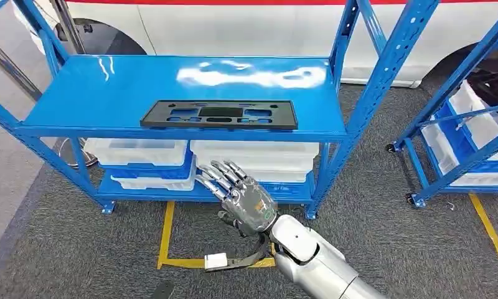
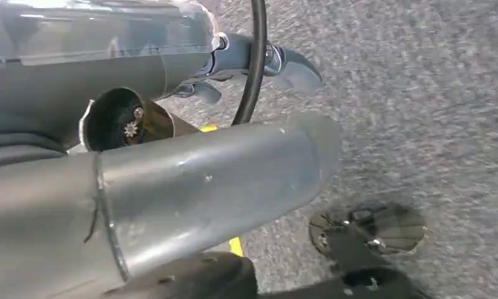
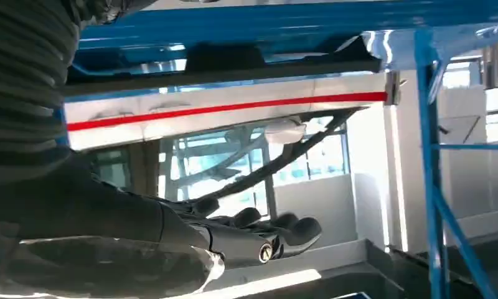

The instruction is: Take the parts from the cabinet and place them on the table.

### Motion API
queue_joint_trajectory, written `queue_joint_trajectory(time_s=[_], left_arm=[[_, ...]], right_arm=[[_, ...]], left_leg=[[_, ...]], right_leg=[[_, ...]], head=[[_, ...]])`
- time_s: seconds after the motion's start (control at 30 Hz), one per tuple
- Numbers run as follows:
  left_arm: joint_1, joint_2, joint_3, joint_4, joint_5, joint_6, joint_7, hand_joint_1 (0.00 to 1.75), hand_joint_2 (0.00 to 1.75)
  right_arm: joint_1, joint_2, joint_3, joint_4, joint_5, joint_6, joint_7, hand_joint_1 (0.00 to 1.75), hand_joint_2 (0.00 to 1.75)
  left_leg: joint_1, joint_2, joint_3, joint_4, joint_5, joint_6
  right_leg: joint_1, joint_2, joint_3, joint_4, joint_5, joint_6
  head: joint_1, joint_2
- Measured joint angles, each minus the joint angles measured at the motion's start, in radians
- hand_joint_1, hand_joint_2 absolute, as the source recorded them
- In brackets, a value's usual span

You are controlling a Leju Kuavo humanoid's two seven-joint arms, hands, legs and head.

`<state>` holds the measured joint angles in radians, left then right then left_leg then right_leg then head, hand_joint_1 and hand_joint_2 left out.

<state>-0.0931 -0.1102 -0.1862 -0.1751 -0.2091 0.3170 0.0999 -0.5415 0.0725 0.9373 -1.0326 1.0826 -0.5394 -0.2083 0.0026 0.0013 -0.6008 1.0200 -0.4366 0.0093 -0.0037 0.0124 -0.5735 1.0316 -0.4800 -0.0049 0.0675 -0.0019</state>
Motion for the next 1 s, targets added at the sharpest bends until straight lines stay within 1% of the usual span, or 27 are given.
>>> queue_joint_trajectory(time_s=[0.03,0.07,0.1,0.13,0.17,0.2,0.23,0.27,0.33,0.37,0.4,0.43,0.5,0.53,0.57,0.6,0.67,0.7,0.73,0.77,0.8,0.83,0.87,0.9,0.93,0.97,1.0], left_arm=[[0.000,-0.001,0.000,0.000,0.000,0.000,0.000,0.00,0.00],[-0.001,-0.002,0.000,0.000,0.000,0.000,0.000,0.00,0.00],[-0.003,-0.002,0.000,0.000,0.000,0.000,0.000,0.00,0.00],[-0.004,-0.002,0.000,0.000,0.000,-0.002,0.000,0.00,0.00],[-0.004,-0.002,0.000,0.000,0.000,-0.002,0.000,0.00,0.00],[-0.003,-0.002,0.000,0.000,0.000,-0.003,0.000,0.00,0.00],[-0.002,-0.002,0.000,0.000,0.000,-0.003,0.000,0.00,0.00],[-0.002,-0.002,0.000,0.000,0.000,-0.004,0.000,0.00,0.00],[-0.003,-0.005,0.000,0.000,-0.001,-0.005,0.000,0.00,0.00],[-0.002,-0.005,0.000,0.000,-0.001,-0.006,0.000,0.00,0.00],[-0.004,-0.005,0.000,0.000,-0.001,-0.006,0.000,0.00,0.00],[-0.004,-0.005,0.000,0.000,-0.002,-0.006,0.000,0.00,0.00],[-0.003,-0.006,0.000,0.000,-0.004,-0.006,0.000,0.00,0.00],[-0.005,-0.006,0.000,0.000,-0.006,-0.006,0.000,0.00,0.00],[-0.005,-0.006,0.000,0.000,-0.010,-0.006,0.000,0.00,0.00],[-0.006,-0.006,0.000,0.000,-0.011,-0.006,-0.001,0.00,0.00],[-0.005,-0.007,0.000,0.000,-0.011,-0.006,-0.001,0.00,0.00],[-0.003,-0.007,0.000,0.000,-0.011,-0.006,-0.001,0.00,0.00],[-0.001,-0.007,0.000,0.000,-0.011,-0.006,-0.001,0.00,0.00],[0.000,-0.007,0.000,0.000,-0.011,-0.006,-0.001,0.00,0.00],[-0.001,-0.007,0.000,0.000,-0.011,-0.006,-0.001,0.00,0.00],[-0.002,-0.007,0.000,0.000,-0.011,-0.006,-0.001,0.00,0.00],[-0.002,-0.007,0.000,0.000,-0.012,-0.006,-0.001,0.00,0.00],[-0.003,-0.007,0.000,0.000,-0.012,-0.006,-0.002,0.00,0.00],[-0.005,-0.007,0.000,0.000,-0.012,-0.006,-0.002,0.00,0.00],[-0.003,-0.007,0.000,0.000,-0.012,-0.006,-0.002,0.00,0.00],[-0.002,-0.007,0.000,0.000,-0.013,-0.006,-0.002,0.00,0.00]], right_arm=[[0.000,0.001,0.000,-0.005,0.000,-0.001,0.000,0.00,1.75],[-0.003,0.001,0.000,-0.007,-0.002,0.000,0.000,0.00,1.75],[-0.005,0.001,0.000,-0.007,-0.003,0.000,0.000,0.00,1.75],[-0.004,0.000,0.000,-0.007,-0.006,0.001,0.000,0.00,1.75],[0.000,0.000,0.001,-0.006,-0.007,0.003,0.000,0.00,1.75],[0.003,-0.002,0.001,-0.006,-0.010,0.008,0.000,0.00,1.75],[0.004,-0.003,0.003,-0.006,-0.015,0.014,0.000,0.00,1.75],[0.004,-0.003,0.006,-0.005,-0.020,0.016,0.000,0.00,1.75],[0.003,-0.003,0.007,-0.005,-0.028,0.018,-0.001,0.00,1.75],[0.004,-0.003,0.008,-0.004,-0.032,0.018,-0.001,0.00,1.75],[0.003,-0.003,0.010,-0.003,-0.035,0.021,-0.001,0.00,1.75],[0.004,-0.003,0.011,-0.002,-0.037,0.025,-0.001,0.00,1.75],[0.006,-0.003,0.014,0.002,-0.042,0.027,-0.002,0.00,1.75],[0.006,-0.002,0.014,0.003,-0.043,0.028,-0.002,0.00,1.75],[0.005,-0.002,0.014,0.003,-0.043,0.029,-0.002,0.00,1.75],[0.003,-0.002,0.014,0.004,-0.044,0.029,-0.002,0.00,1.75],[0.006,0.000,0.016,0.006,-0.044,0.029,-0.002,0.00,1.75],[0.007,-0.001,0.017,0.009,-0.044,0.029,-0.002,0.00,1.75],[0.008,-0.001,0.018,0.011,-0.044,0.029,-0.002,0.00,1.75],[0.009,-0.001,0.018,0.013,-0.044,0.029,-0.002,0.00,1.75],[0.010,-0.001,0.019,0.013,-0.044,0.030,-0.002,0.00,1.75],[0.009,0.000,0.019,0.013,-0.046,0.031,-0.002,0.00,1.75],[0.009,0.002,0.019,0.014,-0.053,0.034,-0.003,0.00,0.00],[0.007,0.002,0.019,0.015,-0.066,0.040,-0.010,0.00,0.00],[0.008,0.003,0.019,0.015,-0.075,0.045,-0.016,0.00,0.00],[0.009,0.003,0.020,0.015,-0.083,0.053,-0.022,0.00,0.00],[0.009,0.003,0.020,0.016,-0.091,0.057,-0.024,0.00,0.00]], left_leg=[[0.012,0.003,0.008,-0.012,0.005,0.007],[0.010,0.002,0.013,-0.016,0.005,0.011],[0.010,0.003,0.013,-0.016,0.003,0.017],[0.010,0.003,0.013,-0.015,0.000,0.021],[0.009,0.003,0.014,-0.014,-0.002,0.023],[0.009,0.003,0.015,-0.013,-0.003,0.024],[0.009,0.002,0.017,-0.012,-0.007,0.023],[0.009,0.002,0.022,-0.010,-0.011,0.021],[0.009,0.000,0.035,-0.003,-0.024,0.017],[0.009,0.000,0.036,-0.001,-0.031,0.012],[0.002,0.000,0.032,0.008,-0.035,0.005],[0.003,0.000,0.029,0.005,-0.032,-0.001],[0.006,0.002,0.031,0.001,-0.033,-0.009],[0.006,0.002,0.032,0.003,-0.041,-0.017],[0.009,0.002,0.030,0.021,-0.052,-0.022],[0.009,0.001,0.003,0.076,-0.082,-0.026],[0.012,0.002,-0.079,0.229,-0.141,-0.034],[0.012,0.002,-0.117,0.289,-0.154,-0.036],[0.012,0.002,-0.133,0.303,-0.142,-0.037],[0.013,0.002,-0.125,0.272,-0.107,-0.037],[0.013,0.002,-0.094,0.196,-0.053,-0.035],[0.013,0.002,-0.055,0.107,-0.002,-0.031],[0.012,0.002,-0.023,0.027,0.023,-0.025],[0.004,0.000,-0.008,0.016,0.007,-0.020],[0.004,-0.001,-0.005,0.005,0.002,-0.012],[0.003,-0.001,-0.008,0.006,0.002,-0.010],[0.001,-0.002,-0.008,0.006,0.000,-0.005]], right_leg=[[0.003,-0.002,-0.002,0.003,-0.009,0.007],[0.001,-0.004,-0.012,0.031,-0.025,0.012],[0.000,-0.005,-0.042,0.093,-0.058,0.014],[-0.002,-0.005,-0.088,0.181,-0.095,0.017],[-0.002,-0.005,-0.131,0.258,-0.120,0.020],[-0.003,-0.006,-0.166,0.310,-0.125,0.022],[-0.005,-0.007,-0.175,0.308,-0.103,0.023],[-0.007,-0.007,-0.158,0.257,-0.058,0.022],[-0.010,-0.009,-0.080,0.083,0.044,0.017],[-0.008,-0.011,-0.058,0.039,0.042,0.012],[-0.001,-0.010,-0.051,0.019,0.036,0.010],[-0.003,-0.009,-0.052,0.023,0.032,0.006],[0.002,-0.004,-0.054,0.020,0.031,-0.001],[-0.006,-0.005,-0.045,0.009,0.034,-0.010],[-0.008,-0.006,-0.037,0.004,0.032,-0.014],[-0.009,-0.008,-0.033,0.003,0.030,-0.021],[-0.008,-0.009,-0.029,0.003,0.026,-0.026],[-0.007,-0.009,-0.029,0.004,0.023,-0.027],[-0.007,-0.007,-0.027,0.005,0.021,-0.027],[-0.007,-0.005,-0.023,0.005,0.018,-0.026],[-0.007,-0.004,-0.017,0.006,0.014,-0.024],[-0.008,-0.003,-0.009,0.006,0.009,-0.021],[-0.008,-0.003,-0.004,0.006,0.003,-0.017],[-0.001,-0.002,-0.005,0.008,0.001,-0.011],[-0.002,-0.001,-0.009,0.009,0.000,-0.006],[-0.002,-0.002,-0.008,0.006,0.002,-0.002],[-0.003,-0.003,-0.005,0.000,0.002,0.002]], head=[[0.000,0.000],[0.001,0.000],[0.000,0.000],[0.001,0.000],[0.000,0.000],[0.001,0.000],[0.001,0.000],[0.000,0.000],[0.001,0.000],[0.001,0.000],[0.001,0.000],[0.000,0.000],[0.000,0.000],[0.001,0.000],[0.000,0.000],[-0.004,0.000],[-0.003,0.000],[-0.003,0.000],[-0.003,0.000],[-0.003,0.000],[-0.003,0.000],[-0.003,0.000],[-0.003,0.000],[-0.003,0.000],[-0.003,0.000],[-0.002,0.000],[-0.003,0.000]])
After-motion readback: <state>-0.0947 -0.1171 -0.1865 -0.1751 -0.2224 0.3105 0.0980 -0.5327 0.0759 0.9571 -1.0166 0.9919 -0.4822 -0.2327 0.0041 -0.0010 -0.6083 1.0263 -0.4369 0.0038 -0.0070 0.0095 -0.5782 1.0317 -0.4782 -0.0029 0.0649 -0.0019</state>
